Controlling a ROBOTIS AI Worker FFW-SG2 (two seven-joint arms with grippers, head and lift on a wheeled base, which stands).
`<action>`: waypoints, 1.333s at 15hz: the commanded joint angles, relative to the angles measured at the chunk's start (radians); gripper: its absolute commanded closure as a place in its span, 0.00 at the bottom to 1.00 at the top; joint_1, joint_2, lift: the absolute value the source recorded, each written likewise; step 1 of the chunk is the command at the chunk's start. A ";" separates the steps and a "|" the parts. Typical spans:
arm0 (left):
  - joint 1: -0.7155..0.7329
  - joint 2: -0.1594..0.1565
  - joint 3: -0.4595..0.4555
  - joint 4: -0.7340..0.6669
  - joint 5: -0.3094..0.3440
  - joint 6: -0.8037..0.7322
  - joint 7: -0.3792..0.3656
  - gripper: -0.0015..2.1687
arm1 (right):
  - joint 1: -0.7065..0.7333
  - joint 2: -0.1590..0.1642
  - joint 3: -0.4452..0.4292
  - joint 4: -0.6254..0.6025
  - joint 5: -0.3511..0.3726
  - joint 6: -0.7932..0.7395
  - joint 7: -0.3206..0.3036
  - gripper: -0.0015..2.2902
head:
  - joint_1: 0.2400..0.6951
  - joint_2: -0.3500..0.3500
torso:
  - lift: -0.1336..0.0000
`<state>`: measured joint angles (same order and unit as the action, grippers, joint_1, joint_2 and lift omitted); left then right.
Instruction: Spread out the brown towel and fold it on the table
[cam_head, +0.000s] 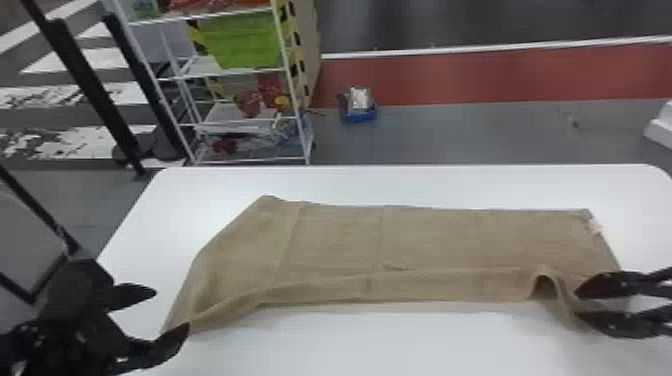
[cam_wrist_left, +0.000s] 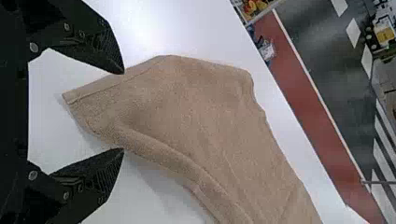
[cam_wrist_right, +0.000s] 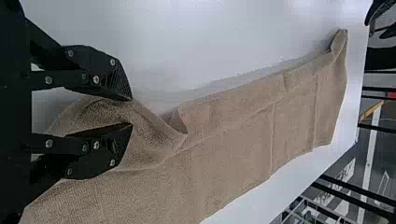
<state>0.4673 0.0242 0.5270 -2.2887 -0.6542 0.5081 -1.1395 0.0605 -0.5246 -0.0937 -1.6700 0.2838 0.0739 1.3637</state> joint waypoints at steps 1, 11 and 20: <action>0.001 0.000 -0.004 -0.003 -0.024 -0.003 0.006 0.06 | 0.009 0.000 -0.004 -0.002 -0.003 -0.004 0.003 0.30 | 1.00 0.75 | 0.07; -0.026 -0.012 -0.045 -0.018 0.150 0.252 0.334 0.06 | -0.070 0.028 -0.158 -0.036 -0.402 0.616 0.003 0.17 | 1.00 0.74 | 0.07; -0.108 -0.027 -0.274 -0.017 0.225 0.421 0.689 0.07 | -0.329 0.198 0.032 -0.103 -0.256 1.097 0.003 0.25 | 1.00 0.81 | 0.07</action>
<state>0.3910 0.0000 0.2635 -2.3062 -0.4591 0.8627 -0.4518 -0.2224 -0.3420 -0.1276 -1.7461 -0.0556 1.1025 1.3637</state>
